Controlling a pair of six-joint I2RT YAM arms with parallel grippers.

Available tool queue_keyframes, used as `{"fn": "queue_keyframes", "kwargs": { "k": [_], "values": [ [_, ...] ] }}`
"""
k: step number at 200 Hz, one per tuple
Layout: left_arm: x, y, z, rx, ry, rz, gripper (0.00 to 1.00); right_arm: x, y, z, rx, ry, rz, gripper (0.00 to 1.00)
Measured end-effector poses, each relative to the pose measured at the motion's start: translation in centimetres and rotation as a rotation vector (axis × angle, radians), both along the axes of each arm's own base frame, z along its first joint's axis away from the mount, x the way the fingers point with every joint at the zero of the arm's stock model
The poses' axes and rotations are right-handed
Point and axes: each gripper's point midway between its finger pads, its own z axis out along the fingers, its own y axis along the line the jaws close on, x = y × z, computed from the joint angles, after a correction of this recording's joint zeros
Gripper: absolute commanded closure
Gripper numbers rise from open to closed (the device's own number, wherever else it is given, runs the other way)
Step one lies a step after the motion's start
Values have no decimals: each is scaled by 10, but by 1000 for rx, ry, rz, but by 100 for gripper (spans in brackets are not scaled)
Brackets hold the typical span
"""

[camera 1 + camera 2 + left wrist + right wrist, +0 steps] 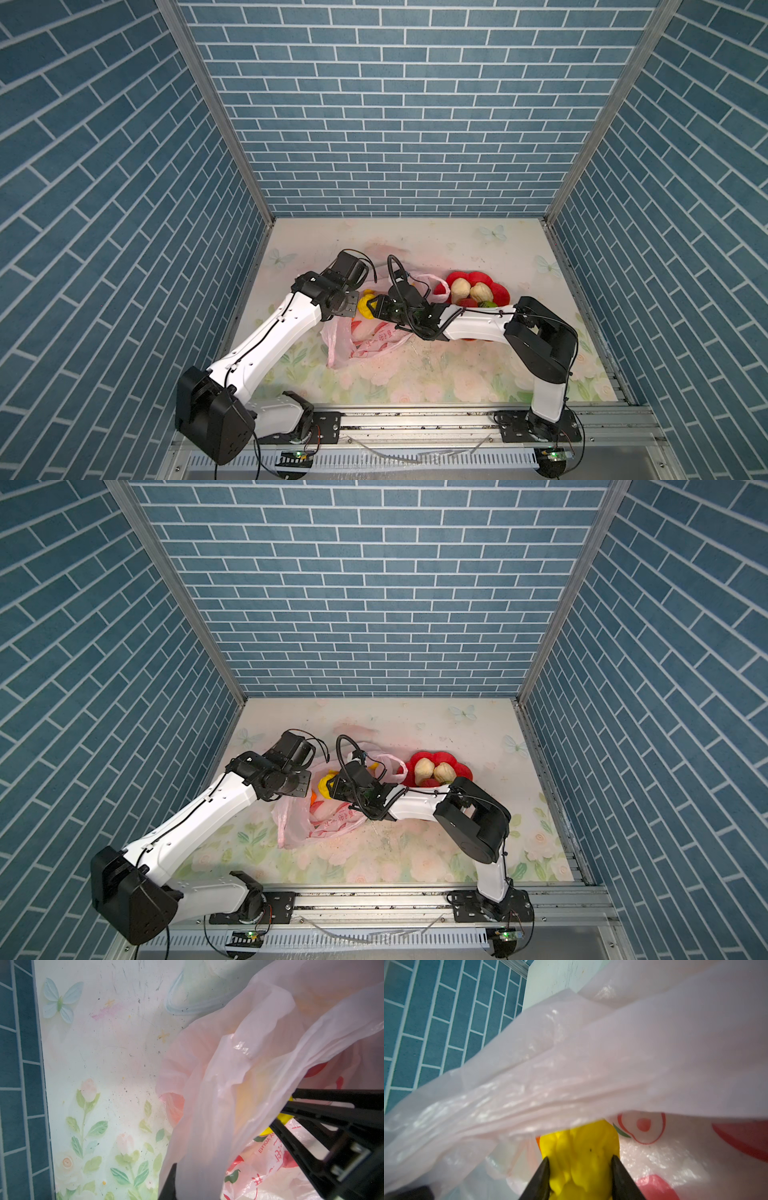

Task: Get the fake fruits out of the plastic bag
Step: 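Grasp the yellow lemon inside the bag with the right gripper, then lift the yellow lemon out and carry it over the red plate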

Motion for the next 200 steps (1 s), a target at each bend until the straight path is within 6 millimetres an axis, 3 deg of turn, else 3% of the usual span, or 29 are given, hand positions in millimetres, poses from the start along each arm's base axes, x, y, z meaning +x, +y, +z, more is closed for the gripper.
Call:
{"fn": "queue_keyframes", "kwargs": {
  "k": [72, 113, 148, 200],
  "values": [
    [2, 5, -1, 4, -4, 17, 81, -31, -29, 25, -45, -1, 95, 73],
    [2, 5, -2, 1, -7, 21, 81, -42, -52, 63, -69, -59, 119, 73],
    [2, 5, -3, -1, -8, 25, 81, -47, -82, 100, -94, -138, 104, 74],
    [4, 6, -4, -7, -17, 31, 81, -36, -141, 124, -196, -205, 25, 75]
  ]
}}
